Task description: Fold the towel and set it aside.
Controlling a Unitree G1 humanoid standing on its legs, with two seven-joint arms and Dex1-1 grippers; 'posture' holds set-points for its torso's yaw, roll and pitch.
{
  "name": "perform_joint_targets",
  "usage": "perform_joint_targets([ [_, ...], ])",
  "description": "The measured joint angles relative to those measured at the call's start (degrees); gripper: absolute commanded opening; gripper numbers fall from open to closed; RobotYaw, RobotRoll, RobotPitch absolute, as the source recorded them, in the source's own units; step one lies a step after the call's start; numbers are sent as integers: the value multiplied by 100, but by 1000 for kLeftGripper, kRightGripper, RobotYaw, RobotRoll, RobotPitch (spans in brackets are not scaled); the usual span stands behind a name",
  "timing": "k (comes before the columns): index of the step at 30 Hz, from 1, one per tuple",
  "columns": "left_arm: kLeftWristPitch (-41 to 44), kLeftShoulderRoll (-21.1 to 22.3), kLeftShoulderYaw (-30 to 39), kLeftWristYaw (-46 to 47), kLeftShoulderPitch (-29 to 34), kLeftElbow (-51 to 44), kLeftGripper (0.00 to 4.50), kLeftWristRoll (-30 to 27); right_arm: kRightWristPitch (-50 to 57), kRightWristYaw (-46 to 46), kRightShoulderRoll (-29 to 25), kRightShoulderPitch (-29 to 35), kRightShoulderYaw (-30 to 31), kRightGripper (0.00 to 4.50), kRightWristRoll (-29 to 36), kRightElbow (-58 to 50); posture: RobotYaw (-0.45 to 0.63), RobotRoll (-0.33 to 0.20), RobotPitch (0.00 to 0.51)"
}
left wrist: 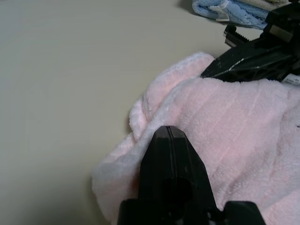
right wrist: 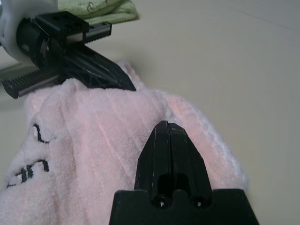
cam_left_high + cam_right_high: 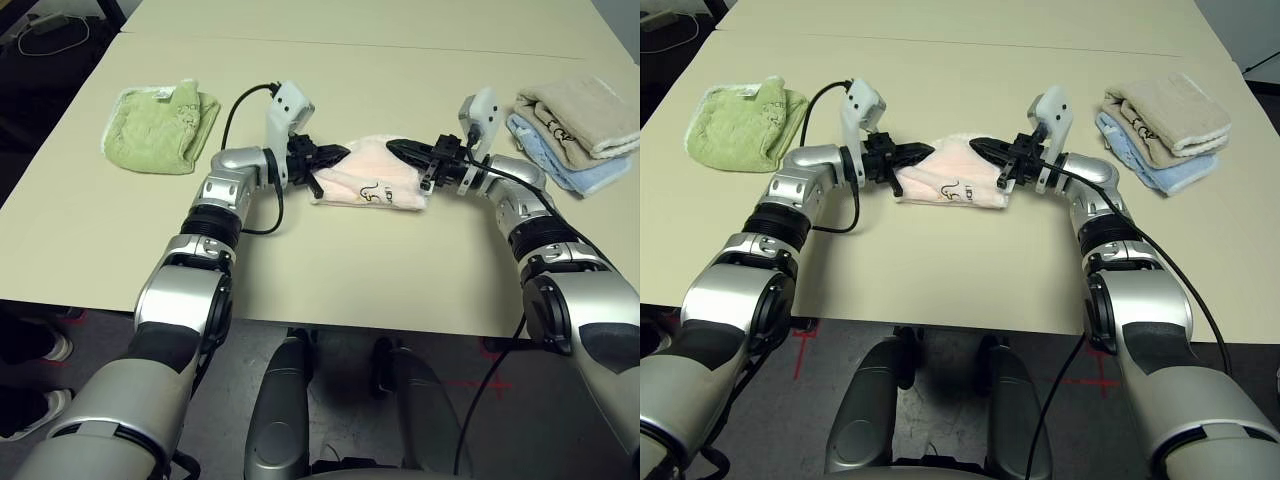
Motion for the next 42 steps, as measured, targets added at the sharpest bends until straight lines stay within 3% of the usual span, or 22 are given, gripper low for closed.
perform_joint_targets([
  [11,-185,-41,-4,212,-130,374,18,149,-2,-491,44,48,13,0,-113,172,122,0,260],
  [22,-312,408,-85,-134,24,364,18,248,-143,-433,14,151,-55,0,-79,190,126,0,257],
  [30,-718,445,184,-40,45,292,18,137,-118,363,9,136,-543,0,567,42,108,0,247],
  [35,-691,473,448,-39,62,-453,18,-145,137,595,-87,101,-772,0,958,-414,114,0,242],
  [41,94,750,449,-427,722,-2003,2090,-514,792,950,-412,491,-887,0,1360,-1409,112,0,239],
  [42,287,854,436,-551,929,-2278,2561,-571,942,1042,-479,647,-878,508,1410,-1617,111,0,239],
])
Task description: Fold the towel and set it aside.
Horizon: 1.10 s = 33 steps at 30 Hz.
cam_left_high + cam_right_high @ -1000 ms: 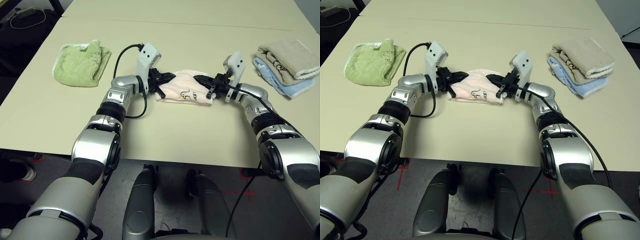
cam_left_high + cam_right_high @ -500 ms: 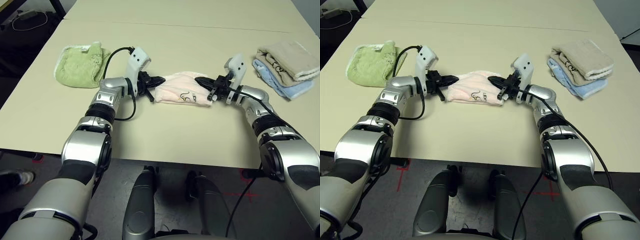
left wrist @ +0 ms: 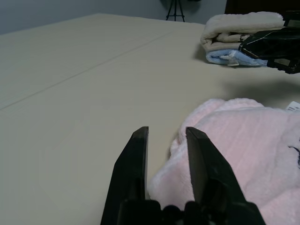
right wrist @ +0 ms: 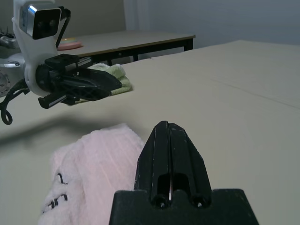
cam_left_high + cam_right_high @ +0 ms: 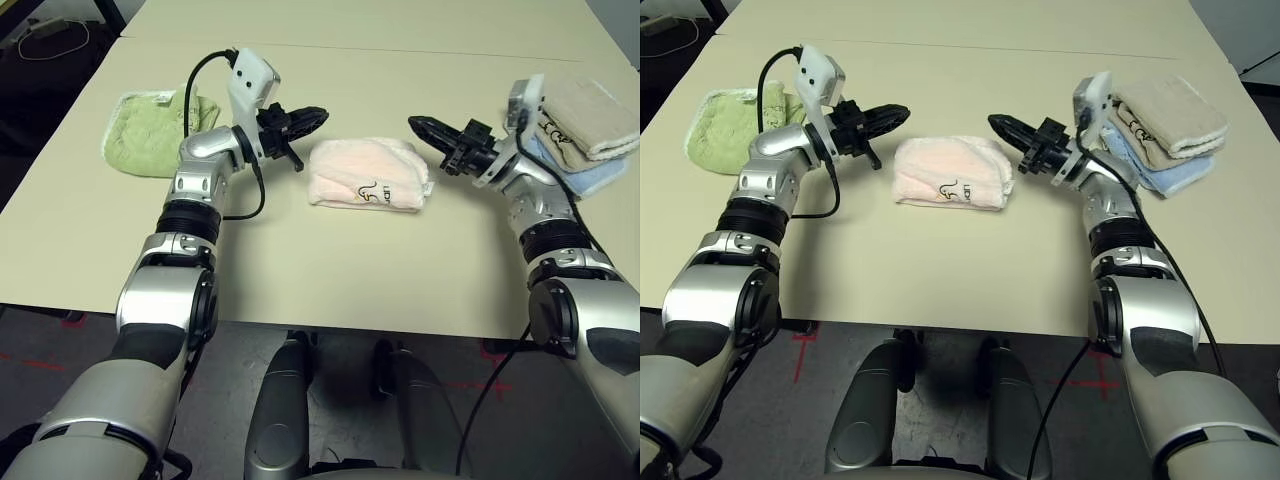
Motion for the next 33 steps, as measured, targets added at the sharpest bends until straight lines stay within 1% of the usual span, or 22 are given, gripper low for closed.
perform_joint_targets([
  [1,151,82,-8,-91,153,-173,2901,-35,107,73,-66,133,9,707,13,-136,111,0,239],
  [3,406,212,-30,-192,374,-474,3763,-98,274,181,-178,366,64,1461,19,-394,109,0,238],
  [5,485,308,-80,-260,511,-740,4467,-114,321,290,-260,527,190,2153,7,-644,109,0,238],
  [8,482,421,-116,-341,630,-936,4500,-126,245,544,-479,745,353,3293,-40,-793,109,0,240],
  [11,369,516,-118,-476,791,-941,4500,-150,175,715,-628,864,442,4443,-67,-795,107,0,239],
  [17,330,551,-147,-566,849,-941,4500,-199,232,804,-778,970,449,4480,-63,-827,105,0,232],
  [21,430,628,-161,-547,863,-937,4500,-199,421,792,-849,1222,447,4480,-7,-1081,92,0,229],
  [22,565,633,-159,-497,860,-930,4500,-202,465,774,-848,1297,447,4480,5,-1196,90,0,229],
  [24,1071,631,-142,-381,846,-878,4500,-273,513,711,-848,1392,446,4480,23,-1387,88,0,231],
  [26,1928,626,-72,-267,736,-807,4500,-474,557,669,-840,1439,446,4480,69,-1524,87,0,232],
  [28,2830,624,32,-174,481,-636,4500,-693,597,617,-826,1453,447,4480,82,-1632,87,0,235],
  [30,3562,647,66,-113,214,-485,4500,-812,611,581,-821,1454,447,4480,113,-1679,86,0,239],
  [33,4288,655,56,-96,-59,-166,4500,-856,631,562,-811,1461,447,4480,132,-1725,81,0,244],
])
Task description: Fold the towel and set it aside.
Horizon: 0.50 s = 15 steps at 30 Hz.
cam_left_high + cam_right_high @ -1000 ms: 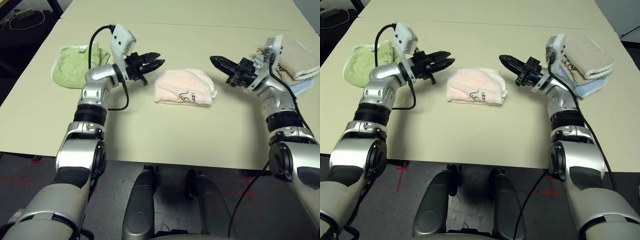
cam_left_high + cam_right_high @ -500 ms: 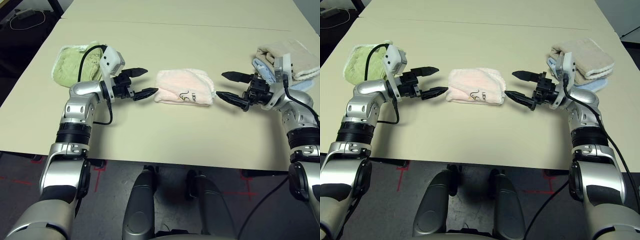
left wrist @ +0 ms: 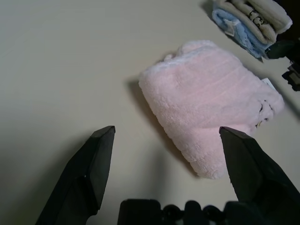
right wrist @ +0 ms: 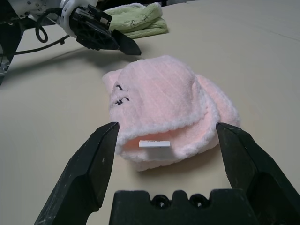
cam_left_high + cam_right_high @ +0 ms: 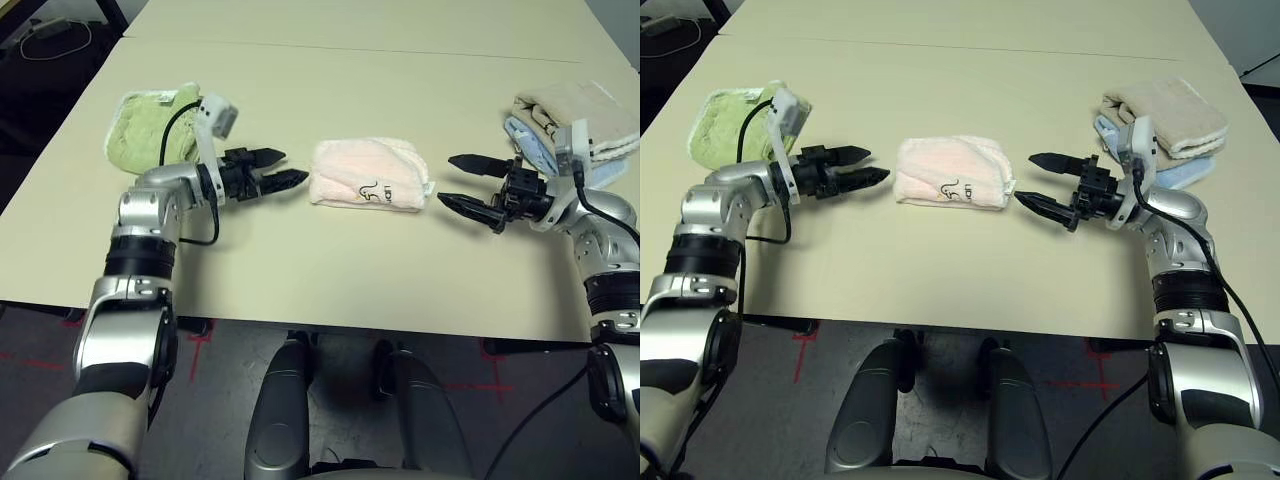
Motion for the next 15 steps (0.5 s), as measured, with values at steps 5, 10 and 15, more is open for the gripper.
perform_joint_targets([
  [5,971,-166,30,41,-423,449,4500,-191,61,-21,-12,48,-1,4480,63,-113,80,0,248],
  [10,1387,-452,93,125,-688,825,4500,-368,32,76,-238,281,-12,4480,96,-118,72,0,252],
  [15,1445,-714,270,357,-827,1140,4500,-416,-304,263,-365,520,-13,4480,89,32,74,0,256],
])
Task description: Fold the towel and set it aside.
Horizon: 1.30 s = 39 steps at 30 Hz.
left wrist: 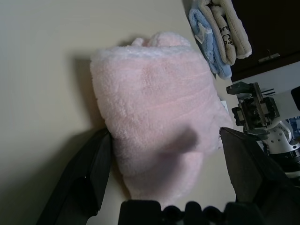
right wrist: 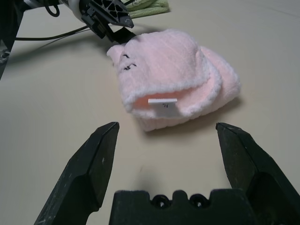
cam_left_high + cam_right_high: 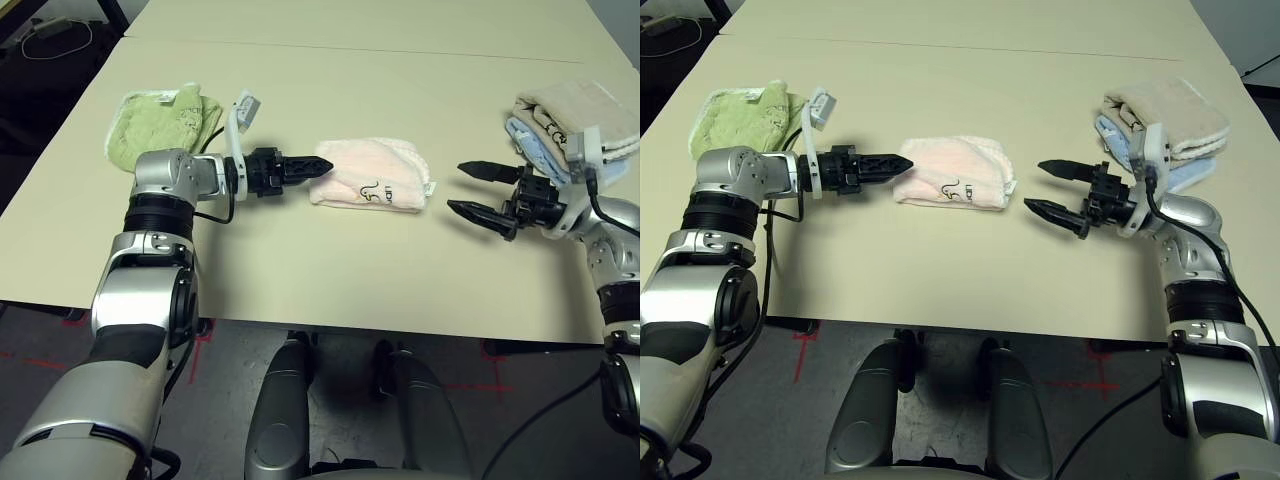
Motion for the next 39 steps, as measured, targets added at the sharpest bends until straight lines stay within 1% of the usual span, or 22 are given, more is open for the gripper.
perform_joint_targets([
  [4,-91,-171,59,154,-122,218,4500,2,-276,-26,0,0,-5,4480,-2,138,76,0,260],
  [10,-426,-470,369,520,-197,465,4500,-24,-541,-114,67,-5,-1,4480,-28,315,70,0,261],
  [16,-564,-540,440,627,-240,625,4500,-36,-566,-145,88,-55,-1,4480,-28,318,65,0,260],
  [22,-558,-476,163,469,-309,679,4500,111,-572,-150,95,-89,-1,4480,-28,318,72,0,259],
  [28,-521,-191,-293,60,-482,843,4500,328,-586,-151,133,-129,4,4480,-31,336,83,0,260],
  [33,-554,-164,-375,26,-619,1042,4500,423,-631,-150,205,-206,12,4480,-42,430,81,0,258],
  [36,-589,-188,-377,35,-629,1078,3918,468,-662,-148,223,-264,12,4500,-45,469,76,0,257],
  [37,-598,-198,-376,49,-629,1089,3630,488,-671,-147,223,-269,12,4500,-47,477,75,0,256],
  [38,-599,-212,-371,76,-629,1107,3179,505,-680,-146,223,-272,12,4500,-52,491,75,0,256],
  [39,-599,-223,-365,102,-629,1126,2837,509,-685,-145,223,-271,12,4500,-60,497,75,0,255],
])
